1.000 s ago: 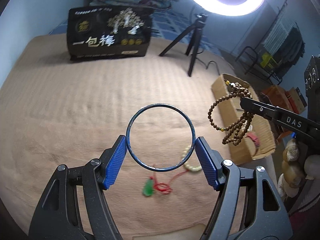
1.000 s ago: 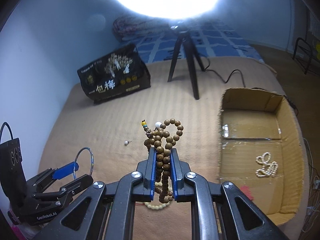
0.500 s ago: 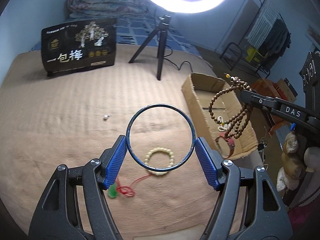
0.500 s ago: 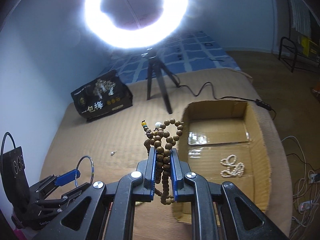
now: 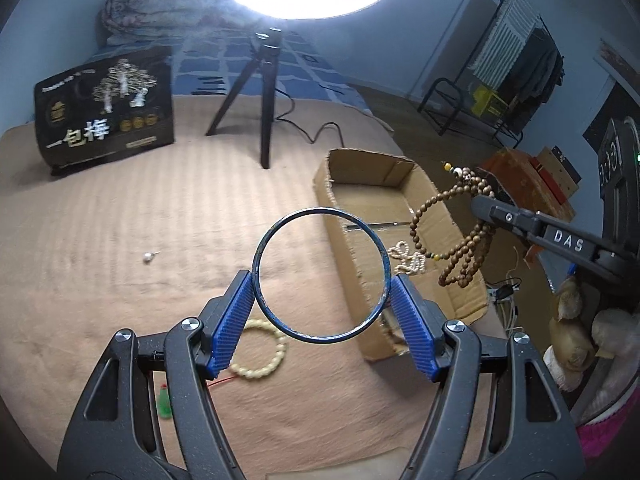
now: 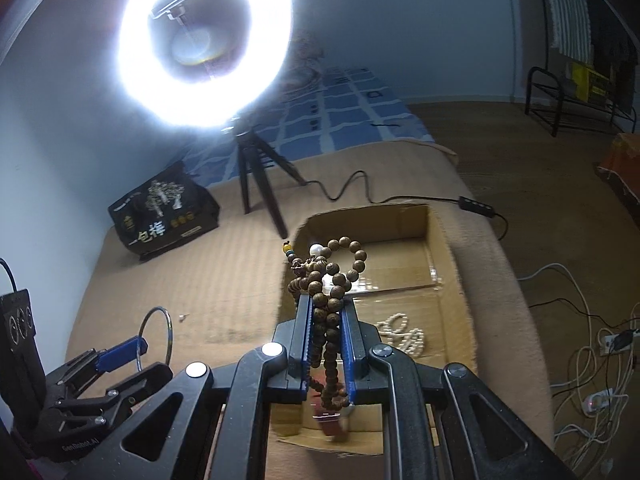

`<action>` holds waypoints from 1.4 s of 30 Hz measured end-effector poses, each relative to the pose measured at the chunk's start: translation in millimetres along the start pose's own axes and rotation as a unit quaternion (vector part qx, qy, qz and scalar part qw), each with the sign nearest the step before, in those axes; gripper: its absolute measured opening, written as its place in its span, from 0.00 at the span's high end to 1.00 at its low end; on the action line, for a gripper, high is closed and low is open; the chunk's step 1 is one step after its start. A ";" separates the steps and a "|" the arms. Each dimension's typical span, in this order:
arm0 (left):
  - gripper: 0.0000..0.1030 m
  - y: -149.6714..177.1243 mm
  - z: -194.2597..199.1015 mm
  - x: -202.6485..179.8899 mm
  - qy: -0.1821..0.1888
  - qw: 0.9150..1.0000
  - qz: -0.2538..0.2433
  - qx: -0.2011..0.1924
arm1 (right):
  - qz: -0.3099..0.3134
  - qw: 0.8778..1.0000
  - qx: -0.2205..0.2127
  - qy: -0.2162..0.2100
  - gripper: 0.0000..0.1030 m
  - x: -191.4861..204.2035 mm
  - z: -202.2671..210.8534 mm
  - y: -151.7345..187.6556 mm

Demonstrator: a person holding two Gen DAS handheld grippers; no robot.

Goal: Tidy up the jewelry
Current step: 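Lift the bangle and bead necklace into the cardboard box and release them, then move both tools back toward the green jade pendant and pale bead bracelet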

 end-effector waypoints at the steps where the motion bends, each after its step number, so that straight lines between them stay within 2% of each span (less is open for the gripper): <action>1: 0.30 -1.9 -3.2 -3.3 0.003 1.000 0.000 0.001 | -0.002 1.000 0.001 0.002 0.90 -4.3 -0.2 0.1; 14: 0.30 -26.7 -46.2 -45.0 0.013 0.999 -0.030 0.004 | -0.020 0.999 0.032 0.018 0.90 -52.2 -12.6 12.9; 31: 0.30 -29.8 -86.0 -61.4 0.015 0.999 -0.032 0.019 | -0.016 0.998 0.060 0.018 0.88 -60.7 -24.5 26.9; 34: 0.28 -30.6 -87.6 -60.6 0.016 0.999 -0.031 0.016 | -0.016 0.998 0.057 0.010 0.70 -59.3 -23.7 26.4; 36: 0.24 -30.7 -89.5 -60.3 0.016 0.999 -0.030 0.020 | -0.015 0.998 0.051 0.016 0.47 -59.3 -20.7 25.7; 38: 0.24 -30.5 -89.7 -59.6 0.012 0.999 -0.031 0.020 | -0.010 0.999 0.046 0.018 0.43 -58.6 -17.9 25.1; 42: 0.24 -30.3 -87.1 -58.7 0.005 0.999 -0.034 0.018 | -0.008 0.999 0.045 0.022 0.41 -57.9 -15.2 25.3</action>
Point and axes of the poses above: each gripper's, at about its wrist camera, not at the fingertips, and z roughly against the way its jaws point, x to its left, y to its underside, the point moved 5 cm from there along -z, roughly the way its jaws point, and after that the axes turned 2 degrees about -z, right-handed, at the moved point
